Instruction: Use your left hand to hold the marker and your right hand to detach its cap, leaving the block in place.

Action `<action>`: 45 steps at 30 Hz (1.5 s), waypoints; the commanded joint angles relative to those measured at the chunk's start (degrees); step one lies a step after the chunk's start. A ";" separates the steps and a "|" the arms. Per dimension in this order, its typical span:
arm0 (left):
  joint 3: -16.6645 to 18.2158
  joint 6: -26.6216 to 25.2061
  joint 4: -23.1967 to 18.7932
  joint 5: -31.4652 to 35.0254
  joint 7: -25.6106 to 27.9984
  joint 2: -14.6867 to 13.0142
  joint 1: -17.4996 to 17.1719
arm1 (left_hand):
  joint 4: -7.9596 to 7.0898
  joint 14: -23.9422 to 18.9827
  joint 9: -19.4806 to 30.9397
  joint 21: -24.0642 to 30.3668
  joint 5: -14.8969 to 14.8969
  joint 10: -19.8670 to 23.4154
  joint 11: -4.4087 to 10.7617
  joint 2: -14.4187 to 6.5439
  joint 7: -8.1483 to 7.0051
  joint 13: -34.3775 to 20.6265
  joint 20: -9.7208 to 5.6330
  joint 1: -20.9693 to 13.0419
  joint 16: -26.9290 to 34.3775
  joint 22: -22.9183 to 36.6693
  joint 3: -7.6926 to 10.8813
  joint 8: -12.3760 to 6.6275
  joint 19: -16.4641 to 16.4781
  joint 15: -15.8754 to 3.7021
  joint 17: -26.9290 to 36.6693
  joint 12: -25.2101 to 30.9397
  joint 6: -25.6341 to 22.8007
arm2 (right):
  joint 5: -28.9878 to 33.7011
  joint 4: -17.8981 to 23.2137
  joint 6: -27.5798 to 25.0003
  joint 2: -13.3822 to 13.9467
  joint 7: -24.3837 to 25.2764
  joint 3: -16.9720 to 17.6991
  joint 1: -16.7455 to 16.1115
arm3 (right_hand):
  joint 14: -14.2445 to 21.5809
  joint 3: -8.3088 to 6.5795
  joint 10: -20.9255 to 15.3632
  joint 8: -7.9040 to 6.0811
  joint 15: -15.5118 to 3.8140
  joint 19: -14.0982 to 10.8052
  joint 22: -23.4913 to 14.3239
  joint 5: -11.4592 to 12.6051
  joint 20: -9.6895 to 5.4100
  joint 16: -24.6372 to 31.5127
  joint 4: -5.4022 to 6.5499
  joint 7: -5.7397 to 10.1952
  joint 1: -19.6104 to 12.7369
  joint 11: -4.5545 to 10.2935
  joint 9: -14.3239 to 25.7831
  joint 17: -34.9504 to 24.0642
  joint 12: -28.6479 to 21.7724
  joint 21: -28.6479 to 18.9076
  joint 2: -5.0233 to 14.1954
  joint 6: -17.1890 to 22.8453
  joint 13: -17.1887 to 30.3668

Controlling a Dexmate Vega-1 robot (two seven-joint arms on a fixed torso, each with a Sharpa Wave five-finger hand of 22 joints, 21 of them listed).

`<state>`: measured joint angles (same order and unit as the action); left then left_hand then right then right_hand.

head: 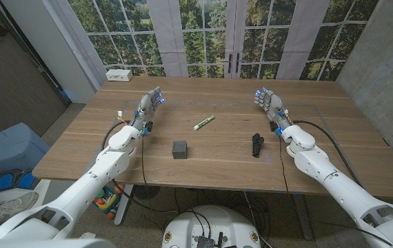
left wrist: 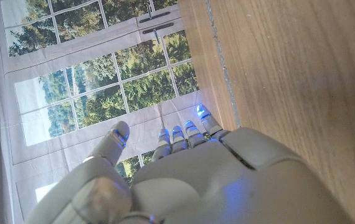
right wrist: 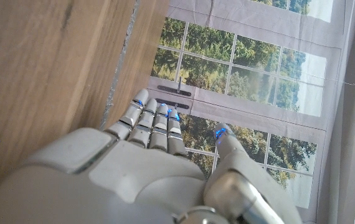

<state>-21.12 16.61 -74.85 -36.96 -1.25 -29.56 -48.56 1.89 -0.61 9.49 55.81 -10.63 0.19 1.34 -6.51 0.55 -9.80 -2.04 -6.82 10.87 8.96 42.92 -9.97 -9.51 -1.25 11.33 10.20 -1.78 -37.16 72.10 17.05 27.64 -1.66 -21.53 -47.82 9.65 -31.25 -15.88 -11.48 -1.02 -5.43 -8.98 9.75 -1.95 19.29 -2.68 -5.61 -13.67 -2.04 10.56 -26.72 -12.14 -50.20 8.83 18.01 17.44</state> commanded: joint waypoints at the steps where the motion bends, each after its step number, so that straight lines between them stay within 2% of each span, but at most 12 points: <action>1: -0.12 -0.16 -1.21 1.47 2.02 -0.17 0.00 | 0.35 -0.18 0.31 0.94 -0.35 0.24 0.46 -2.36 0.02 -0.27 -0.07 -0.39 0.28 0.26 0.16 -0.30 0.19 -0.43 -0.11 0.56 -0.72 | -0.22 -2.90 1.83 -1.26 0.11 -0.02 0.38 | 0.31 -0.31 -0.57 -0.23 -0.02 -0.50 -0.29 0.34 -0.35 0.24 -0.08 0.01 -0.23 -0.09 0.18 -0.17 -0.27 -0.42 0.33 0.48 0.04; 7: -0.74 -1.13 -1.65 3.26 3.44 -0.65 0.54 | 0.64 -0.49 0.31 0.63 -0.35 0.47 0.63 -2.45 0.04 -0.27 0.31 -0.46 0.45 0.27 0.00 -0.34 0.70 -0.46 -0.31 0.67 -0.84 | 0.51 -4.02 2.59 -1.52 0.20 -0.24 0.99 | 0.31 -0.32 -0.59 -0.21 -0.08 -0.56 -0.30 0.33 -0.41 0.28 -0.18 0.05 -0.33 -0.18 0.18 -0.14 -0.23 -0.18 0.47 0.53 -0.09; 11: -1.60 -2.16 -3.56 7.72 7.79 -1.59 0.64 | 4.60 -2.58 0.37 -0.88 0.05 2.22 0.74 0.54 -1.67 -0.30 1.87 -1.24 0.63 0.38 -1.62 -0.90 3.24 -0.32 -1.42 1.20 -3.20 | 2.47 -4.08 4.11 -1.54 1.49 -0.63 1.11 | 0.44 -0.38 -0.95 -0.27 0.09 -0.69 -0.30 0.31 -0.35 0.30 -0.60 -0.03 -0.68 -0.26 0.19 0.00 -0.31 0.08 0.37 0.79 -0.25; 14: -2.04 -2.88 -4.55 9.82 9.47 -2.16 0.76 | 7.15 -5.33 0.41 -2.10 0.30 3.88 0.72 2.50 -2.52 -0.37 4.13 -1.79 1.03 0.48 -2.88 -0.88 5.07 0.10 -1.55 1.52 -4.48 | 3.34 -3.72 4.60 -1.45 2.36 -0.71 1.00 | 0.70 -0.40 -1.33 -0.32 0.25 -0.85 -0.31 0.29 0.12 0.34 -1.16 -0.02 -1.06 -0.40 0.20 0.19 -0.40 0.33 0.07 1.01 -0.41; 16: -2.79 -4.75 -6.29 12.98 11.84 -3.24 0.99 | 7.68 -6.43 0.43 -2.59 0.40 4.27 0.80 3.22 -2.96 -0.40 4.35 -1.90 1.21 0.50 -3.29 -0.89 5.34 0.46 -1.54 1.56 -4.93 | 4.56 -2.47 4.64 -1.10 4.06 -0.78 0.48 | 0.74 -0.27 -1.55 -0.31 0.84 -0.78 -0.35 0.29 1.64 0.24 -1.99 -0.20 -1.51 -0.64 0.21 0.50 -0.39 0.83 -0.51 1.21 -0.66; 18: -3.01 -5.31 -6.71 14.00 12.57 -3.46 1.11 | 8.08 -7.71 0.45 -3.12 0.46 5.26 0.67 3.85 -3.05 -0.43 4.74 -2.14 1.40 0.52 -3.61 -0.89 5.68 0.52 -1.51 1.83 -5.35 | 5.04 -1.97 4.53 -0.94 4.77 -0.82 0.26 | 1.08 0.07 -1.89 -0.33 1.55 -0.08 -0.43 0.34 4.73 0.29 -2.86 -0.20 -1.81 -0.67 0.24 0.83 -0.41 1.86 -1.00 1.54 -0.99; 21: -4.21 -7.86 -8.50 18.33 15.08 -4.69 1.82 | 8.37 -9.27 0.46 -3.68 0.52 6.02 0.82 4.66 -3.64 -0.47 4.96 -2.44 1.61 0.53 -3.97 -1.03 6.36 0.03 -1.48 1.95 -6.27 | 6.96 -0.39 4.27 -0.23 7.00 -1.01 -0.45 | 1.33 0.31 -2.20 -0.34 2.10 0.29 -0.46 0.45 6.29 0.31 -3.52 0.02 -2.01 -0.53 0.26 1.09 -0.46 2.59 -1.38 1.78 -1.18; 23: -4.52 -8.48 -8.93 19.55 15.73 -4.92 2.02 | 8.43 -9.83 0.47 -3.97 0.53 6.45 0.76 4.92 -3.75 -0.48 4.97 -2.59 1.67 0.53 -4.07 -0.99 6.41 -0.23 -1.47 2.04 -6.39 | 7.50 -0.05 4.21 -0.03 7.50 -1.08 -0.59 | 1.29 0.58 -2.56 -0.34 2.41 1.41 -0.47 0.57 6.35 0.15 -4.32 -0.06 -2.26 -1.00 0.27 1.41 -0.53 3.61 -2.06 2.01 -1.37; 26: -5.59 -10.55 -10.21 22.75 16.72 -5.85 2.76 | 8.55 -10.40 0.50 -5.49 0.57 8.17 0.35 5.49 -3.77 -0.52 2.78 -3.55 1.27 0.51 -4.23 -1.37 6.15 -0.61 -1.49 2.28 -8.50 | 8.80 0.43 4.73 0.07 8.98 -1.11 -0.96 | 0.63 0.50 -2.77 -0.32 1.19 2.52 -0.46 0.90 4.78 -0.34 -5.47 0.18 -3.13 -1.00 0.26 1.92 -0.49 4.87 -2.35 2.23 -1.66; 31: -7.60 -15.91 -12.92 27.56 17.27 -7.40 4.38 | 8.59 -9.95 0.51 -6.88 0.62 8.93 0.82 5.66 -3.81 -0.52 0.72 -4.56 0.72 0.47 -4.22 -1.40 5.78 -1.22 -1.52 2.15 -9.84 | 10.34 1.38 4.96 0.63 10.42 -1.09 -1.52 | -0.01 0.45 -2.52 -0.26 0.91 3.69 -0.43 1.07 2.96 -0.81 -6.16 0.25 -3.86 -0.87 0.25 2.42 -0.28 6.15 -2.32 2.35 -1.98; 37: -9.78 -21.49 -16.24 33.27 18.54 -8.42 5.90 | 8.67 -9.40 0.54 -8.43 0.72 8.80 1.17 6.03 -2.14 -0.56 1.45 -5.77 0.28 0.45 -4.22 -1.48 5.33 -1.35 -1.51 1.74 -11.18 | 10.99 2.12 5.46 1.03 11.11 -0.83 -2.18 | 0.18 0.30 -2.61 -0.23 1.16 2.73 -0.42 1.26 1.85 -0.96 -6.67 -0.16 -4.61 -0.93 0.23 2.90 -0.22 6.47 -2.23 2.49 -2.26; 45: -12.08 -25.81 -18.95 38.27 18.06 -9.04 7.46 | 8.82 -10.12 0.63 -9.36 0.76 9.46 1.39 6.66 -2.95 -0.65 3.83 -7.43 0.43 0.52 -4.19 -1.30 6.87 -1.25 -1.46 1.72 -11.43 | 11.77 3.21 6.36 1.61 12.02 -0.32 -3.40 | 0.59 0.31 -3.06 -0.31 1.47 1.60 -0.44 1.37 2.43 -0.94 -6.85 -0.56 -5.09 -1.33 0.24 3.27 -0.33 6.62 -2.18 2.91 -2.47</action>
<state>-29.90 -2.09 -89.49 -6.96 15.79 -37.18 -43.37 10.55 -10.12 10.03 46.60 -9.95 9.10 2.66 0.15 -1.87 -10.30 1.09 -13.32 11.20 9.21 38.58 -11.05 -3.09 -2.16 9.74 12.20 -12.74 -26.92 73.69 22.48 28.44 8.59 -22.44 -49.74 9.94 -30.75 -18.34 -11.48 0.13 -3.08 -9.21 10.86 0.39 18.39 -9.34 -6.03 -18.27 -3.29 10.54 -23.37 -12.14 -43.64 6.50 20.47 14.89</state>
